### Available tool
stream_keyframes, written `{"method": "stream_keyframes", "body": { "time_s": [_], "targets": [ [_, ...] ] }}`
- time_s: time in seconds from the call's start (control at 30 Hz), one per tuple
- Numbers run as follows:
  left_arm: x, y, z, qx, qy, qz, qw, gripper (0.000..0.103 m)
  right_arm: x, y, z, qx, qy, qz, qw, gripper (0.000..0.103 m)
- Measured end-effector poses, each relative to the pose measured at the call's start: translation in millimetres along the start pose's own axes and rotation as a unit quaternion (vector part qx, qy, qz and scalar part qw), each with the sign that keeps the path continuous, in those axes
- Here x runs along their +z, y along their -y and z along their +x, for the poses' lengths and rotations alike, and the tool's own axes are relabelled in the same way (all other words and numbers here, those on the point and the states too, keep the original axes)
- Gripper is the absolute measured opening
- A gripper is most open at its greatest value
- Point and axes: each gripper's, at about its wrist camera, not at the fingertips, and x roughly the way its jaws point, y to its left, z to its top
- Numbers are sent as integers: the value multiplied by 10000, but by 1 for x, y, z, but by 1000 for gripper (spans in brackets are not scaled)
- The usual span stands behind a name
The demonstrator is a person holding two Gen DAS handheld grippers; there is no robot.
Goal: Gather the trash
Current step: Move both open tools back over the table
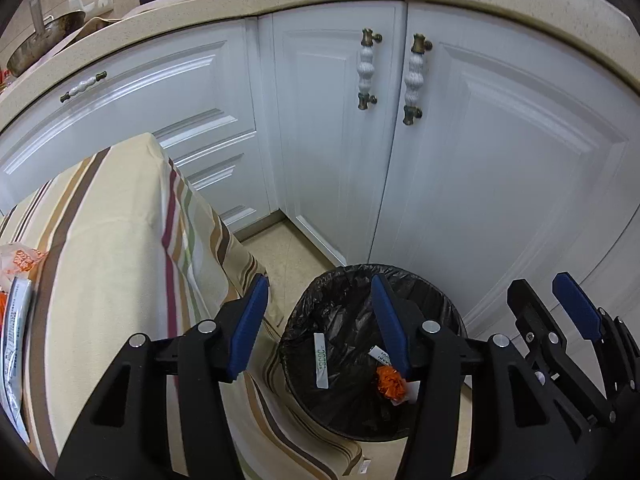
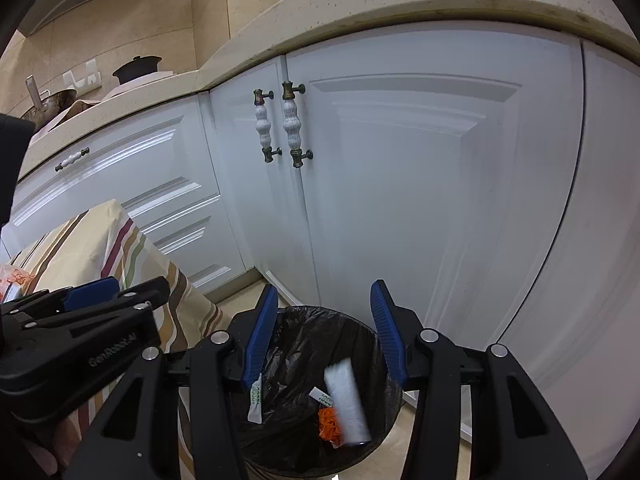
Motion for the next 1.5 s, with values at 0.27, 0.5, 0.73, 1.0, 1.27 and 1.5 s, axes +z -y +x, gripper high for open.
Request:
{"method": "stream_keyframes", "body": {
  "time_s": [0.27,0.5,0.73,1.0,1.27,1.5],
  "targets": [
    [1,-16,-27,-26,147,-175,9997,53,5,-11,-20,63,87,-79,9999,48],
    [-2,-41,-62,4,311,-334,9990,53,9,-32,-41,202,138,-155,9996,48],
    [-14,-80,-99,236,456,-435,9977,54,9,-69,-66,516,218,-289,9980,48],
    [-38,-158,-139,795,516,-829,9920,57,3,-129,-84,1041,282,-546,9927,48],
    [-65,-228,-176,1360,571,-1154,9823,58,-9,-193,-105,1572,280,-861,9834,48],
    [-92,-282,-201,1804,522,-1480,9710,58,-26,-236,-117,1890,146,-1156,9750,48]
  ]
}}
